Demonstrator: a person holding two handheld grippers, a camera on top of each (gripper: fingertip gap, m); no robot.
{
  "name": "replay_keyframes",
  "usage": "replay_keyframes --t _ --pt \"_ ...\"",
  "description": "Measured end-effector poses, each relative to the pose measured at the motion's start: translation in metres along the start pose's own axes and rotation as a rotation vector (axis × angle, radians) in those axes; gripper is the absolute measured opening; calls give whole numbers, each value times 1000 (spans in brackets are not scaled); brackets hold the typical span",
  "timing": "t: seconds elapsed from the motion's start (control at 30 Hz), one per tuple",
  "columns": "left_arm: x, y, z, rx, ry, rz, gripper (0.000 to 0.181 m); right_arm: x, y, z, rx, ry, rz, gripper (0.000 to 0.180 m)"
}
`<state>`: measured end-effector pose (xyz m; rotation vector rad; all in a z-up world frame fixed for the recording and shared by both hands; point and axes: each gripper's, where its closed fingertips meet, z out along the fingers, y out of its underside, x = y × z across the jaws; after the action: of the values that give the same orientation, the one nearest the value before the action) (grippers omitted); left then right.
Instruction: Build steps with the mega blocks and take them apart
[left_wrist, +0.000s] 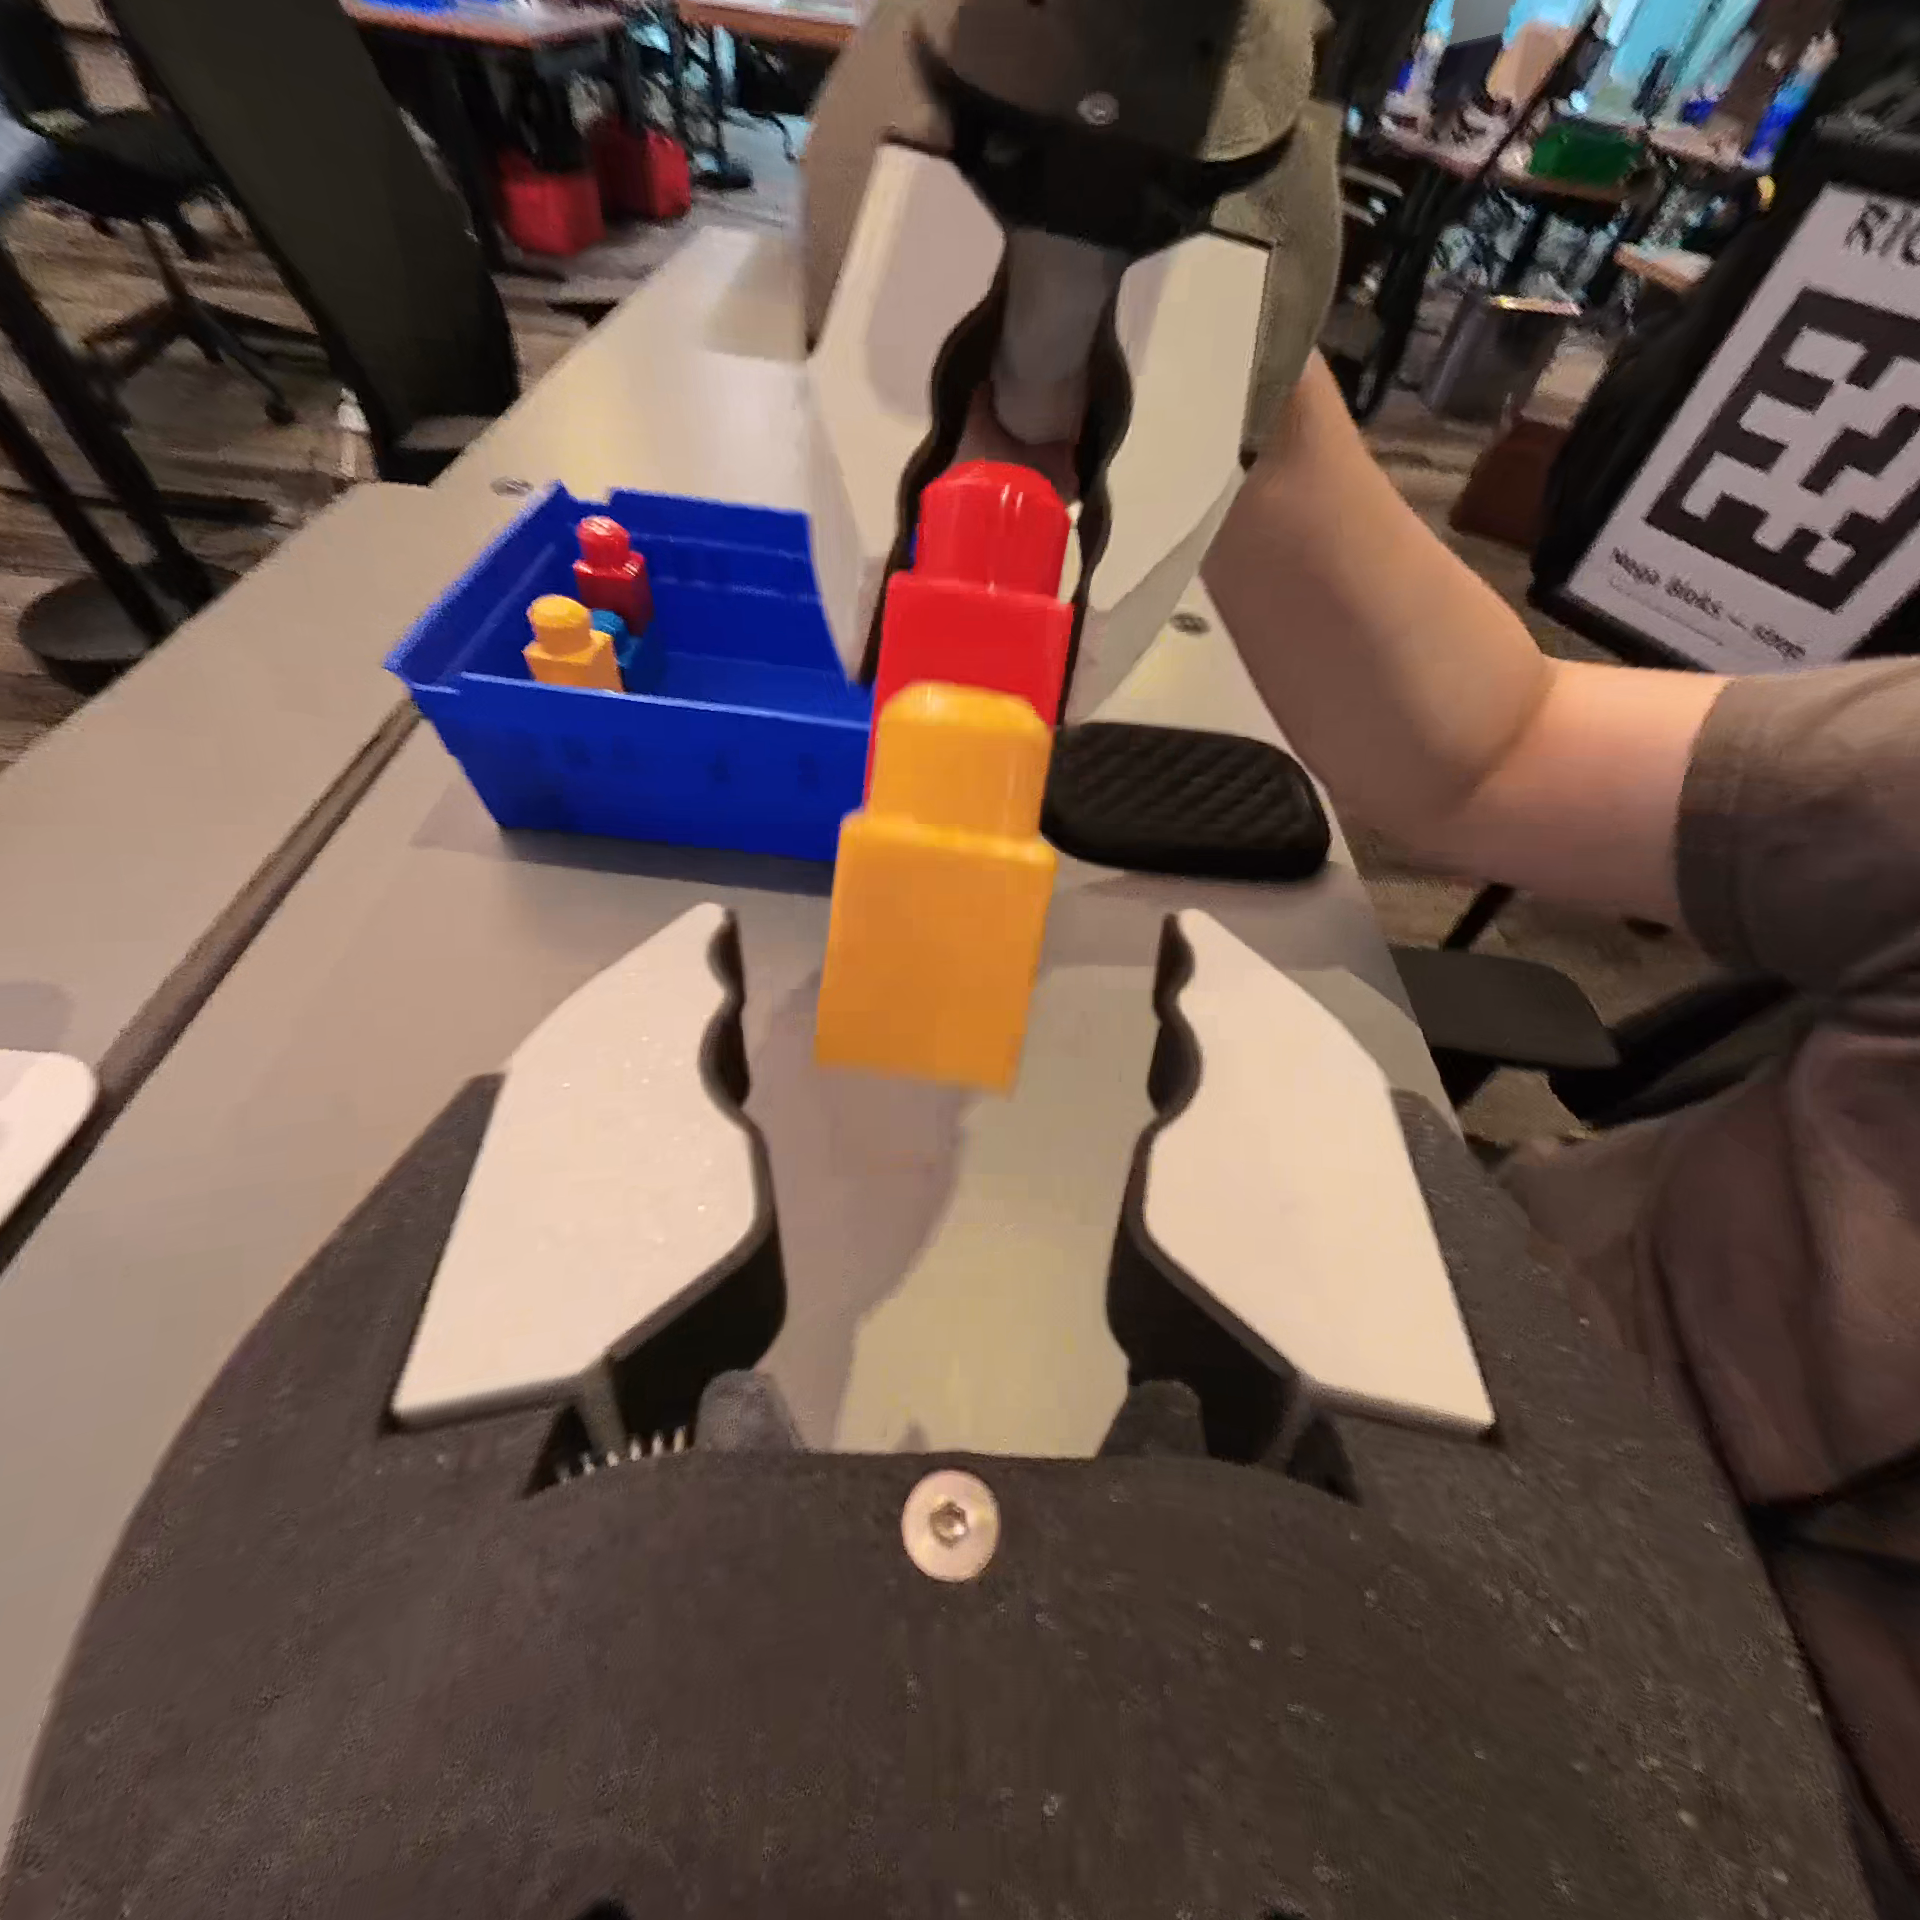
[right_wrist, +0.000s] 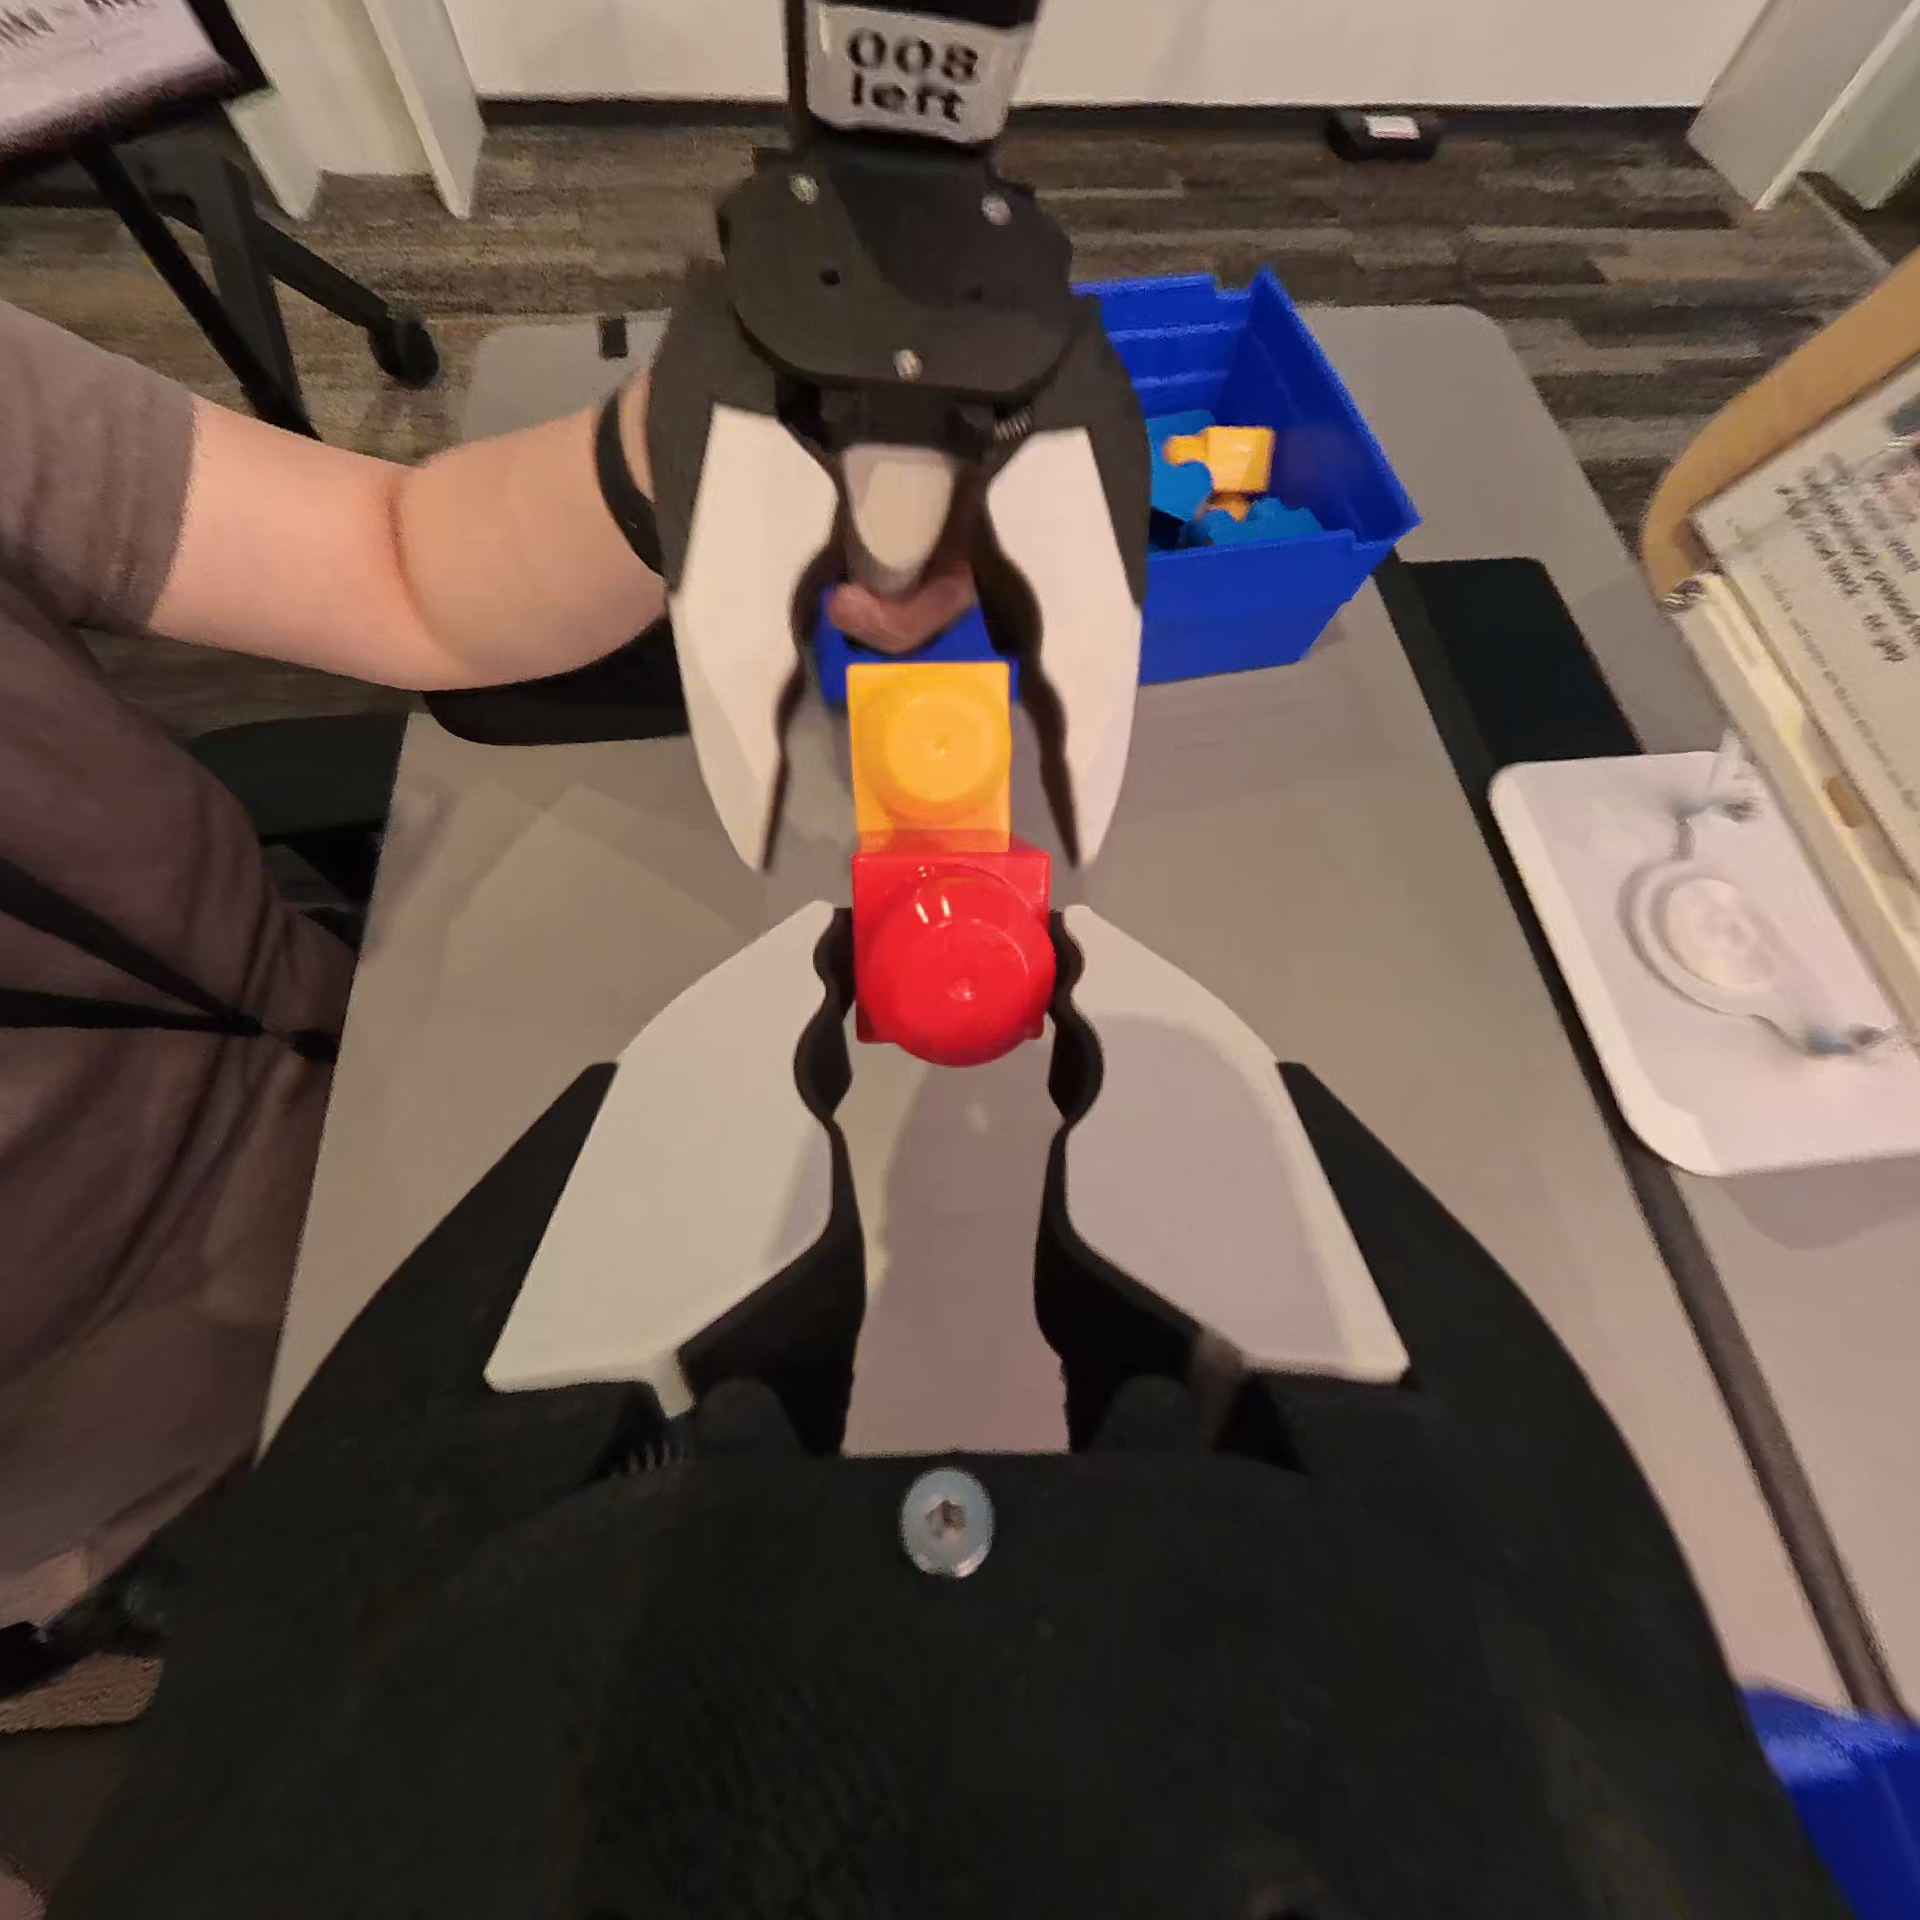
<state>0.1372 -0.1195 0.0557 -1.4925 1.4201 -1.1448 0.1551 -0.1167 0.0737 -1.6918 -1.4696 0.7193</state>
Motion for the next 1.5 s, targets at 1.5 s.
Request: replay_keyframes --t 1.5 --pt "-148 72 -70 -492 -1134 144 80 186 323 -191 -973 398 -48 47"
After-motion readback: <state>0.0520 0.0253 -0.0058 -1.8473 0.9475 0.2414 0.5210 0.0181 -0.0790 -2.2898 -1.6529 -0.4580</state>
